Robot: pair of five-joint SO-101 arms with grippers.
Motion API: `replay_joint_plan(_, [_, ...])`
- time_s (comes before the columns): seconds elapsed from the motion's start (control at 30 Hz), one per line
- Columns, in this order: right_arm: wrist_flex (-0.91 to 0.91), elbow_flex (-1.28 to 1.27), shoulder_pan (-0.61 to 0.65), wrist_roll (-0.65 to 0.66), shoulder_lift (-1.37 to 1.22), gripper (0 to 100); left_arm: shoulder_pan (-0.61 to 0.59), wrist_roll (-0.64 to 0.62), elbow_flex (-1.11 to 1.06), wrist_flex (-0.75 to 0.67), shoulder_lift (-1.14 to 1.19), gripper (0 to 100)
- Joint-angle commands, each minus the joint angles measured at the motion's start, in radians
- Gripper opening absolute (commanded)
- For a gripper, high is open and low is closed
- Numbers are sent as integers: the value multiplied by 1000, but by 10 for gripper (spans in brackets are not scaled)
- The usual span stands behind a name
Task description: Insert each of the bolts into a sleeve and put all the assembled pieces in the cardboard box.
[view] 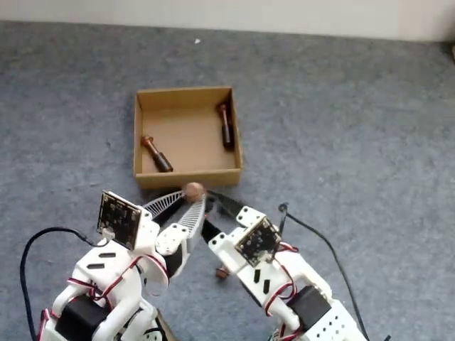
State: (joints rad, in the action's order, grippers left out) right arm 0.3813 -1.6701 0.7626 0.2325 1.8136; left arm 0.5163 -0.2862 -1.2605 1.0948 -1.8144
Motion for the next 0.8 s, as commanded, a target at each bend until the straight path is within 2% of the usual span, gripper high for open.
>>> replay_joint_plan(0.0, [-30,-25,-30,0,22,5,-50,15,42,91,7,316])
replay_joint_plan(0.2, [-30,-19,-30,0,22,5,-139,15,214,195,7,296])
replay_joint_plan(0.37, [-28,-27,-62,0,22,5,-363,15,206,203,7,254])
replay_joint_plan(0.47, [-28,-28,-150,0,21,5,-490,15,148,203,7,179])
replay_joint_plan(0.57, [-22,-28,-263,0,21,5,-602,21,56,201,7,52])
replay_joint_plan(0.6, [7,-27,-297,0,21,5,-638,23,21,196,7,6])
replay_joint_plan(0.77, [298,50,-352,-18,19,5,-777,25,-156,195,7,4])
